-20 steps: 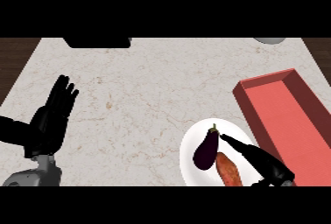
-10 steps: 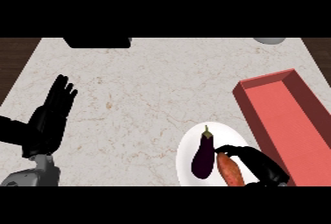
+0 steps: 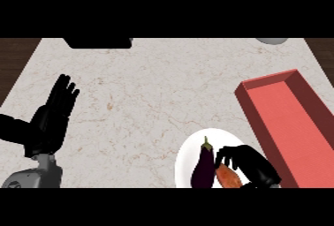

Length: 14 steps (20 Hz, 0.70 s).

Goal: Pick the sweet potato from the plate and place it in the cardboard box

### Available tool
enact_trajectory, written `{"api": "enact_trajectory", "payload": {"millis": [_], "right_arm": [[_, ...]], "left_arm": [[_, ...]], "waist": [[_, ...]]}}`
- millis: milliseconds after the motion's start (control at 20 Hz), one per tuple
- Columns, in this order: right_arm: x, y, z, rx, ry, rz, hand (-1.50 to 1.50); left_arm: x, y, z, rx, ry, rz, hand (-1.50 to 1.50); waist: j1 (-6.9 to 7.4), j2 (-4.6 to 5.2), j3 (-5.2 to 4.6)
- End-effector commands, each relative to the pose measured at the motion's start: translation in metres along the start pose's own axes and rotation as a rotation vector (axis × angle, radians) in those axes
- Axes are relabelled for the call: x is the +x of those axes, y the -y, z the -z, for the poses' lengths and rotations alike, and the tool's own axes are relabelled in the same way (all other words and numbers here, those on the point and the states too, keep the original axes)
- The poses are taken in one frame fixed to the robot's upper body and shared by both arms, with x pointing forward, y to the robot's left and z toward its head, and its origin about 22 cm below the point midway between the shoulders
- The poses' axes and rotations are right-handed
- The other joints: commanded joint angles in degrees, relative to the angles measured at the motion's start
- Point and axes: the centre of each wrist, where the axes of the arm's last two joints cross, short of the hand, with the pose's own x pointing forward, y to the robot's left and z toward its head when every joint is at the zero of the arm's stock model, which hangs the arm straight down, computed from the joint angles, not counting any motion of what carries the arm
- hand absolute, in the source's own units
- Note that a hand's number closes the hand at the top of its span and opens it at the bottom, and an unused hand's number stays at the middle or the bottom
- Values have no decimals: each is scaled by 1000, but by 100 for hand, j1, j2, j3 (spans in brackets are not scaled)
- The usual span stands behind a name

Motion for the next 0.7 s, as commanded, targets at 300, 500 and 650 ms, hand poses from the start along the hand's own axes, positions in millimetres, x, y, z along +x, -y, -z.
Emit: {"api": "enact_trajectory", "payload": {"millis": [300,500,650], "right_arm": [[156,-63,14,-333,18,-352,150],[197,-81,-2,-406,40,-414,150],[225,-83,-25,-414,84,-500,150]], "left_arm": [[-5,-5,-4,-8,10,12,0],[1,9,-4,-25,7,-11,0],[2,8,6,13,1,-5,0]], "waist": [[118,-23,-5],[84,-12,1],[62,-11,-2]]}}
